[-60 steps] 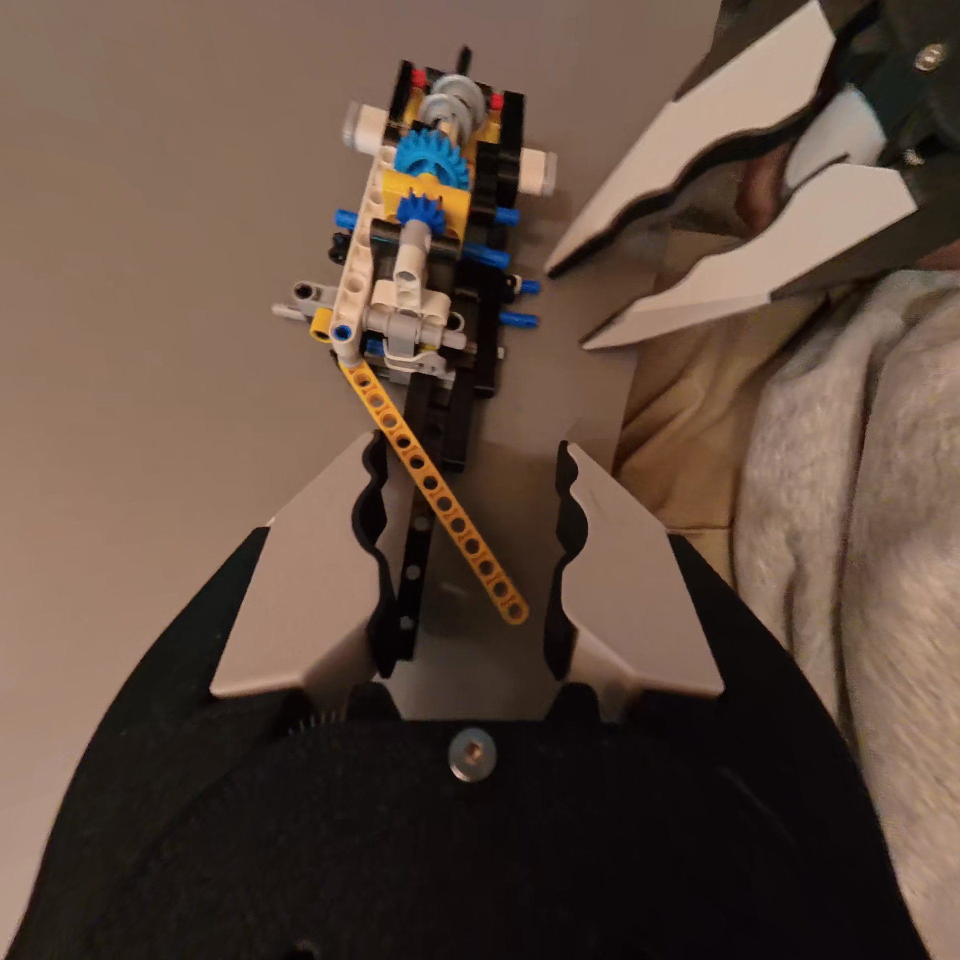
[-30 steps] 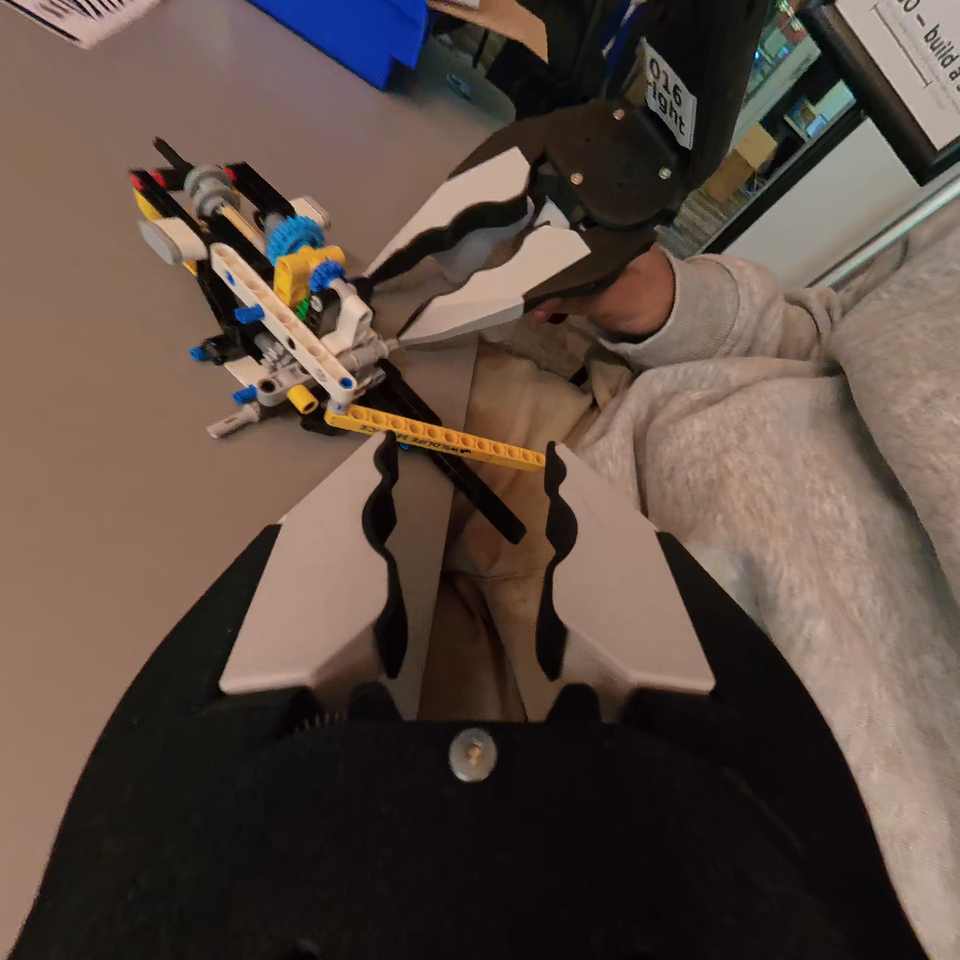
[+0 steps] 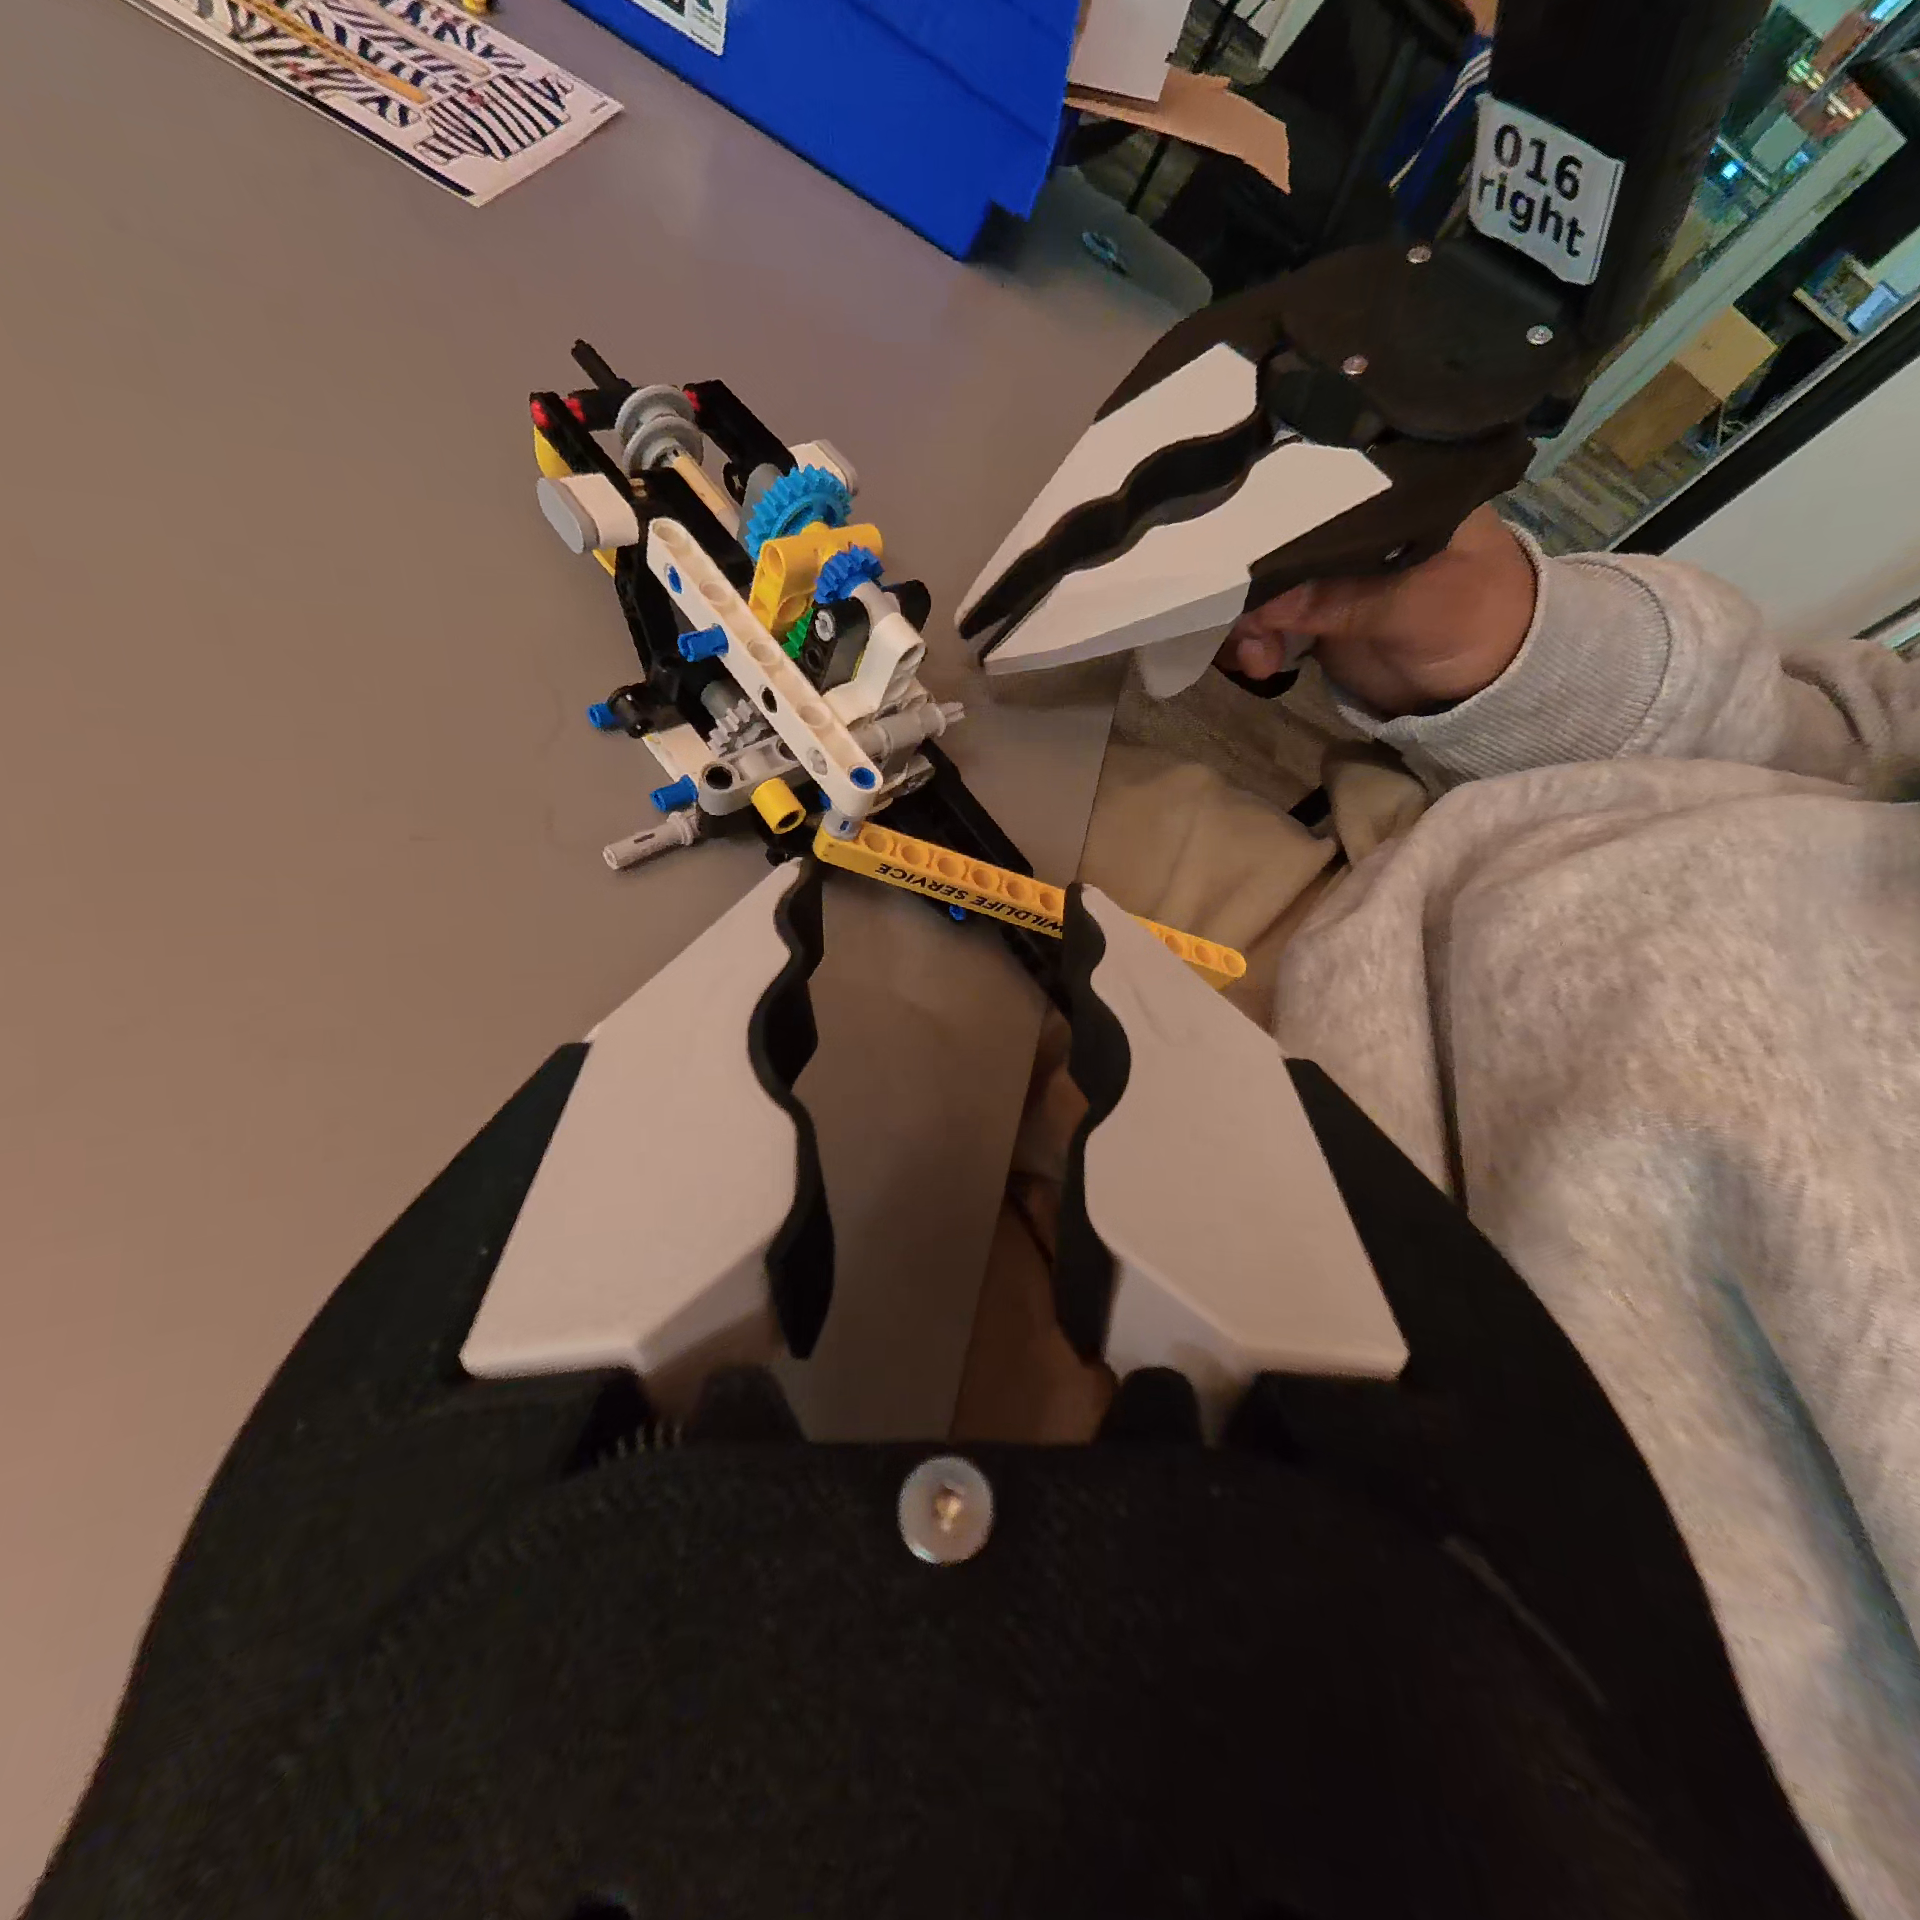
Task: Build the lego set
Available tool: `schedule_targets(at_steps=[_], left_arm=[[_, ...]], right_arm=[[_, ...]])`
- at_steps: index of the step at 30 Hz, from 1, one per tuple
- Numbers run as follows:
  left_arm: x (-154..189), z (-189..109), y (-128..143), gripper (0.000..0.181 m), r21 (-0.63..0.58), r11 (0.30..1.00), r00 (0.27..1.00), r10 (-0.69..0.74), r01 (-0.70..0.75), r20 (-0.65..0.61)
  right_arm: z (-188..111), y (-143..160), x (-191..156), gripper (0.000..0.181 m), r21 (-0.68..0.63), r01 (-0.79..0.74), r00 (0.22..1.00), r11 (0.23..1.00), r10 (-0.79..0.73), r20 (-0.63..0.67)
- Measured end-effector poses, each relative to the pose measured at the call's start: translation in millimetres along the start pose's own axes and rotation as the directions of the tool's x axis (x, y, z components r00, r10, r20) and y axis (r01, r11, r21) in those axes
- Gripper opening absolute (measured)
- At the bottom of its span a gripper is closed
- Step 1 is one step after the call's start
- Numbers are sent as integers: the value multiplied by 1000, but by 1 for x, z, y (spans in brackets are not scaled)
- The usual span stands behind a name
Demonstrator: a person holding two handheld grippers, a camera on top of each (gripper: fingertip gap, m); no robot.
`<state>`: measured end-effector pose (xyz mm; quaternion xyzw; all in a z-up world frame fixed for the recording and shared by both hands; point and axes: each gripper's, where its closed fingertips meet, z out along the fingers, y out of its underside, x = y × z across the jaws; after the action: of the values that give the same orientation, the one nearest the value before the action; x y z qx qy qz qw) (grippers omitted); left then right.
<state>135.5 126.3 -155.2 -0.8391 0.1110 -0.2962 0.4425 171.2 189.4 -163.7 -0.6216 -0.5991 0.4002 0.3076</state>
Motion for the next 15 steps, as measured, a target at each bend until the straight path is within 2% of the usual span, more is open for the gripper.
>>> schedule_targets(at_steps=[8,11,15], left_arm=[[-3,-3,-3,45,31,999,999,16,-17,33],[-4,-3,-4,46,40,999,998,24,-26,51],[-6,-6,-6,47,61,997,996,40,-45,82]], right_arm=[[-20,-25,7,11,134,25,998,991,-18,-53],[-35,-36,21,14,195,38,994,980,-17,-108],[-49,-37,46,21,210,28,984,977,10,-176]])
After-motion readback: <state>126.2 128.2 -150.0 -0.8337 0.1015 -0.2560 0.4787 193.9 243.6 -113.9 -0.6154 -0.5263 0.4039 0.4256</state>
